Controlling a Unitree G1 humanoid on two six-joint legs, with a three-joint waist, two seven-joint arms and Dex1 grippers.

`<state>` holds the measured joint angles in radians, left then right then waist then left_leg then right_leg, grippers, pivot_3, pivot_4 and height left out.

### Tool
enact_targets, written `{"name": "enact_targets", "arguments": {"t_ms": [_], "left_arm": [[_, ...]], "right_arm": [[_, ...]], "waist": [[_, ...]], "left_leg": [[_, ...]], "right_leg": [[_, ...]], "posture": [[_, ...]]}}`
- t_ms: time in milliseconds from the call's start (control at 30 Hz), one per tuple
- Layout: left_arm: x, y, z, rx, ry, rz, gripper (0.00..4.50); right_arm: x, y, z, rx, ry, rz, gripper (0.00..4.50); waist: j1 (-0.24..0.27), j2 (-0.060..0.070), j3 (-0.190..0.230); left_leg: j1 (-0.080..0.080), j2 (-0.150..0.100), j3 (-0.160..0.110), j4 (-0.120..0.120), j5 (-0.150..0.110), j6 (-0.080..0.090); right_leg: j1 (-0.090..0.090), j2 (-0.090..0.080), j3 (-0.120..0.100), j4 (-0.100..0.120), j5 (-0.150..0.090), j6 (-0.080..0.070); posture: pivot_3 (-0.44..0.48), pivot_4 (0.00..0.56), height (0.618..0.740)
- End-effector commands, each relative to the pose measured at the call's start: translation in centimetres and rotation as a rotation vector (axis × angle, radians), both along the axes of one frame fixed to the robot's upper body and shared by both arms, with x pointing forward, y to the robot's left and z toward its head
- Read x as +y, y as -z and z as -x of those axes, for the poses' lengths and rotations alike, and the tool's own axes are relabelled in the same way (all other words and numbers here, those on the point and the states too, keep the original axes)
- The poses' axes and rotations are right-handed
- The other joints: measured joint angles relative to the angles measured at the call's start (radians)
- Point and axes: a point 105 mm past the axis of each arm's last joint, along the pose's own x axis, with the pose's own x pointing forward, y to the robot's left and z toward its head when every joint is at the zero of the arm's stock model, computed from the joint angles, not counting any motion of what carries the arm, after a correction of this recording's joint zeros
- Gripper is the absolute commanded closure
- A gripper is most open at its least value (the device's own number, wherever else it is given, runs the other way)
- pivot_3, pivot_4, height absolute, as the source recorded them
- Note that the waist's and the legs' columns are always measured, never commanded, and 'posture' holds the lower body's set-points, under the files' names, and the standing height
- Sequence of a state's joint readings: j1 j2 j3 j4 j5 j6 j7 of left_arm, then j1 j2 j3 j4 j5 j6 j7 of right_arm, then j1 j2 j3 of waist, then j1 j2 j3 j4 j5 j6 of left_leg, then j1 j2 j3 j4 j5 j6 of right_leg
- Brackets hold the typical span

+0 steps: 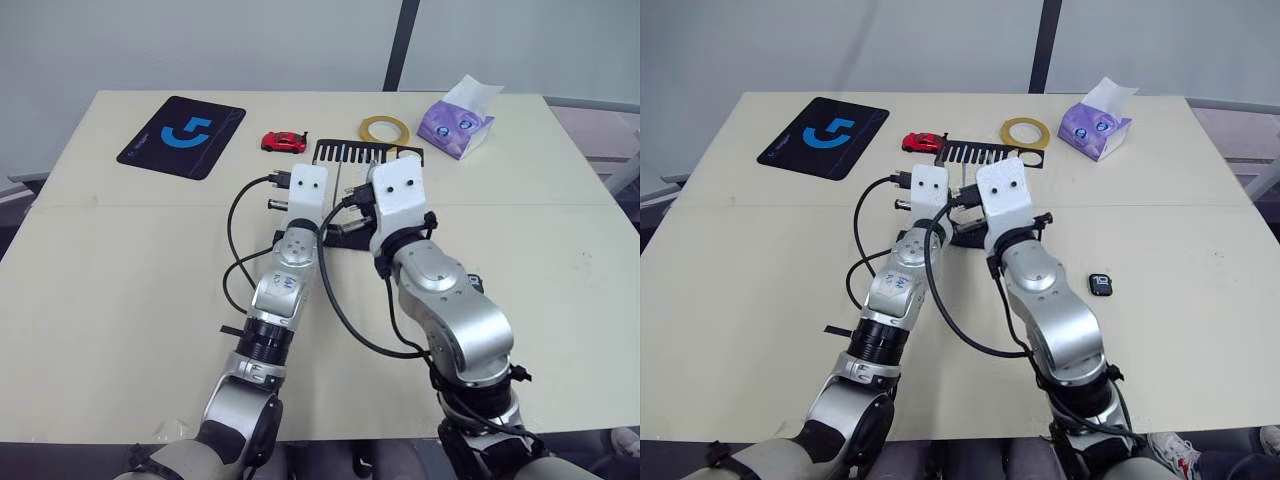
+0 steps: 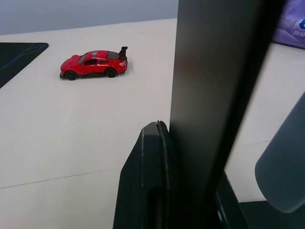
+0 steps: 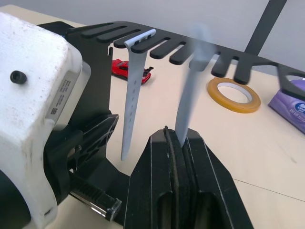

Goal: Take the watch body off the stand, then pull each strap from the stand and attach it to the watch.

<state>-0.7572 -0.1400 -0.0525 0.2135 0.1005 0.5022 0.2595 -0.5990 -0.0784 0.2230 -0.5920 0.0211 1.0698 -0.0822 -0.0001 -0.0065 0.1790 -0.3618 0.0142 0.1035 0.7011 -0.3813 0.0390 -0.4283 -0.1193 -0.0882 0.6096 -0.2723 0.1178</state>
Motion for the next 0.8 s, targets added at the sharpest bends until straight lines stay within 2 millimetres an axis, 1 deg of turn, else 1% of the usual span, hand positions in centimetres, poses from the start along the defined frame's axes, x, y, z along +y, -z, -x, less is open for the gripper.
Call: {"name": "enact_targets", "arguments": {"t_ms": [33,267,333,367,400,433,500,567,600,633,733,800], "left_arm": [[-0.6,0.4,0.1,0.015,0.032,-0.01,4.5],[-0.6,0.4,0.1,0.021,0.046,-0.016,4.5],[-0.8,0.2,0.3,0.014,0.072,-0.003,3.74],[-1.0,0.0,0.4,0.007,0.084,0.001,3.52],[-1.1,-0.2,0.6,-0.001,0.097,0.001,3.03],[-1.2,-0.3,0.7,-0.006,0.104,-0.001,2.66],[-1.3,-0.4,0.9,-0.004,0.116,-0.005,1.76],[-0.6,-0.3,1.0,-0.002,0.118,-0.024,0.76],[-0.3,-0.3,1.1,-0.001,0.118,-0.031,0.35],[0.7,-0.2,1.3,0.012,0.114,-0.042,0.05],[2.6,-0.2,1.9,0.039,0.118,-0.069,0.05],[4.0,-0.1,2.8,0.057,0.132,-0.096,0.05]], "right_arm": [[-0.6,-0.9,1.2,-0.044,0.002,-0.009,4.48],[-1.1,-0.6,2.5,-0.039,-0.04,-0.007,4.48],[-1.2,-0.4,2.7,-0.028,-0.045,-0.011,4.5],[-1.3,-0.3,2.7,-0.025,-0.046,-0.013,4.5],[-1.3,-0.2,2.7,-0.022,-0.049,-0.017,4.5],[-1.2,-0.2,2.6,-0.02,-0.051,-0.02,4.5],[-1.2,-0.3,2.6,-0.021,-0.058,-0.023,4.5],[-1.3,-0.3,2.6,-0.023,-0.071,-0.021,4.5],[-1.3,-0.3,2.6,-0.023,-0.077,-0.019,4.5],[-1.4,-0.4,2.7,-0.022,-0.09,-0.015,4.5],[-1.8,-0.3,2.8,-0.018,-0.116,-0.002,4.5],[-2.2,-0.3,2.8,-0.016,-0.136,0.014,4.5]], "waist": [[0.0,0.0,0.0],[0.001,0.0,0.0],[0.001,0.0,0.0],[-0.001,0.0,0.0],[-0.001,0.0,0.0],[-0.001,0.0,0.0],[-0.001,0.0,0.0],[-0.001,0.0,0.0],[-0.002,0.0,0.0],[-0.002,0.0,0.0],[-0.005,0.0,0.0],[-0.005,0.0,0.0]], "left_leg": [[0.0,0.0,0.0,0.0,0.0,0.0],[-0.002,0.0,-0.002,0.0,0.0,0.0],[-0.002,0.0,-0.003,0.0,0.0,0.0],[-0.003,0.0,-0.003,0.0,0.0,0.0],[-0.005,0.0,-0.004,0.0,0.001,0.0],[-0.005,-0.001,-0.004,0.0,0.001,0.0],[-0.008,-0.001,-0.005,0.0,0.001,-0.001],[-0.008,-0.001,-0.006,0.0,0.002,-0.001],[-0.008,-0.001,-0.007,0.0,0.002,-0.001],[-0.008,-0.001,-0.007,0.0,0.002,-0.001],[-0.008,-0.001,-0.007,0.0,0.002,-0.001],[-0.008,0.0,-0.007,0.0,0.002,-0.001]], "right_leg": [[0.0,0.0,0.0,0.0,0.0,0.0],[0.0,0.0,-0.002,-0.001,0.0,0.0],[0.0,0.0,-0.003,-0.001,0.0,0.0],[0.0,0.0,-0.003,-0.002,0.0,0.0],[-0.001,0.0,-0.004,-0.003,0.0,0.0],[-0.002,0.0,-0.004,-0.002,0.0,0.0],[-0.004,0.0,-0.005,-0.002,0.0,0.0],[-0.004,0.001,-0.007,-0.002,0.0,0.0],[-0.004,0.001,-0.007,-0.003,0.0,0.0],[-0.004,0.001,-0.007,-0.003,0.0,0.0],[-0.004,0.001,-0.008,-0.003,0.0,0.0],[-0.003,0.001,-0.008,-0.003,0.0,0.0]], "posture": [[0.0,0.15,0.738],[0.0,0.15,0.738],[0.0,0.15,0.738],[0.0,0.15,0.738],[0.0,0.15,0.738],[0.0,0.15,0.738],[0.0,0.15,0.738],[0.0,0.15,0.738],[0.0,0.15,0.738],[0.0,0.15,0.738],[0.0,0.15,0.738],[0.0,0.15,0.738]]}}
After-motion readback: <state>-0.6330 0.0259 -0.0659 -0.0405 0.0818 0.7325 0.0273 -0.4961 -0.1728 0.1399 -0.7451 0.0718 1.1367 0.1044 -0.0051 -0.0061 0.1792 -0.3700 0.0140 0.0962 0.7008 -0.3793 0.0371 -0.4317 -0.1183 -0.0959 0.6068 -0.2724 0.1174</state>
